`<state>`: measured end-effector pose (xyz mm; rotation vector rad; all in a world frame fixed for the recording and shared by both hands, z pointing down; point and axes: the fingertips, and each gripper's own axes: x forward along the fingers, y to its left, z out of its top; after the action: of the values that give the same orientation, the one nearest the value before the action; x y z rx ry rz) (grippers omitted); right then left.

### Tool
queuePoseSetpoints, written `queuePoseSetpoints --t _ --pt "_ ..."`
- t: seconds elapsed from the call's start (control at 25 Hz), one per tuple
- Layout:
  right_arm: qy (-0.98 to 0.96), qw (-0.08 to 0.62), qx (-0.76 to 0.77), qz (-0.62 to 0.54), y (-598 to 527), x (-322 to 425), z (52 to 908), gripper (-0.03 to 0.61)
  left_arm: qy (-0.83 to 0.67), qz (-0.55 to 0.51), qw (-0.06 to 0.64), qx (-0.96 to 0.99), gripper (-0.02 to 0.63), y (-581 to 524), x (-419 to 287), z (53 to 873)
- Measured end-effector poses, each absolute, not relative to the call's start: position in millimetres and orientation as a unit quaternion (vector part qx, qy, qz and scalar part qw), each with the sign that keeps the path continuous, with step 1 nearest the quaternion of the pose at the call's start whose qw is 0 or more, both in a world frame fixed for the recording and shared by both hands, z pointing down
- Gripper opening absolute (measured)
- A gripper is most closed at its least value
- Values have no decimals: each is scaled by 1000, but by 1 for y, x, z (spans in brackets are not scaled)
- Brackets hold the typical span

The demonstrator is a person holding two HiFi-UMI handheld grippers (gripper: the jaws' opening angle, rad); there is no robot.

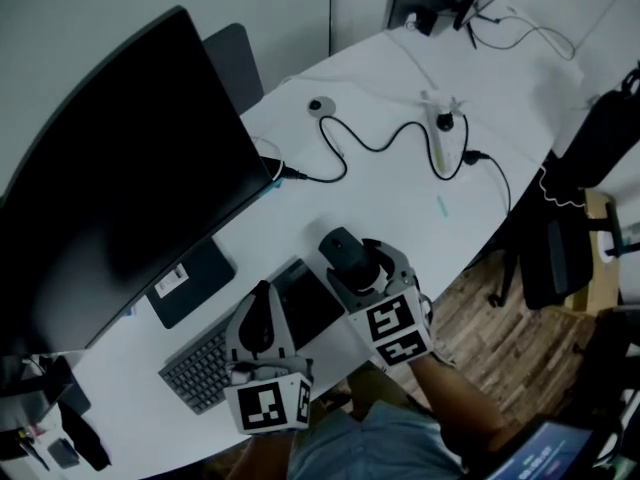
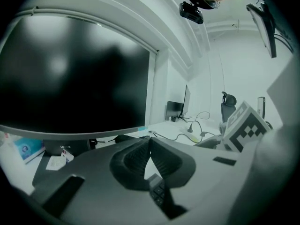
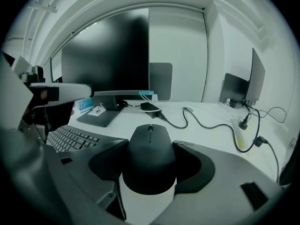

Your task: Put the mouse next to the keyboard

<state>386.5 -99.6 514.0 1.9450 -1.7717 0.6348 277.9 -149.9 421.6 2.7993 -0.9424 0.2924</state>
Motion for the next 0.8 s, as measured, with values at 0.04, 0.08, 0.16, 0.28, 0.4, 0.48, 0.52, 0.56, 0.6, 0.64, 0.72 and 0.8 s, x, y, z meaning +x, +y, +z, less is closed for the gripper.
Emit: queuePoseSetpoints --t 0.04,0.08,0.16,0.28,0.4,0.48,0.52,0.56,0.6,0.64,0.72,0.8 --pt "-639 217 700 233 -100 388 519 302 -317 103 90 939 5 -150 279 426" --pt "-639 218 698 237 -100 388 525 302 -318 107 93 938 5 -151 280 430" --pt "-639 222 695 246 -100 390 536 302 -319 113 96 936 5 -152 281 438" --pt "-637 227 690 259 -99 392 554 302 -323 124 102 933 5 -154 281 449" --pt "-636 232 686 268 -99 394 568 302 -327 133 107 929 5 -158 281 459" --pt "-636 235 683 271 -99 395 575 302 -330 139 110 927 5 -159 281 465" --pt "-636 237 683 272 -98 395 577 302 -330 141 112 926 5 -158 281 467" --pt "-635 237 682 273 -98 396 580 302 -331 143 113 926 5 -158 281 469" --pt "-635 238 682 273 -98 396 581 302 -331 145 113 926 5 -158 281 470" --pt "-635 238 682 272 -98 396 582 302 -331 146 113 925 5 -157 281 471" --pt "-637 242 681 267 -99 396 583 302 -332 149 112 925 5 -157 281 473" --pt "-641 243 678 266 -100 396 584 304 -333 149 112 924 5 -157 281 473"
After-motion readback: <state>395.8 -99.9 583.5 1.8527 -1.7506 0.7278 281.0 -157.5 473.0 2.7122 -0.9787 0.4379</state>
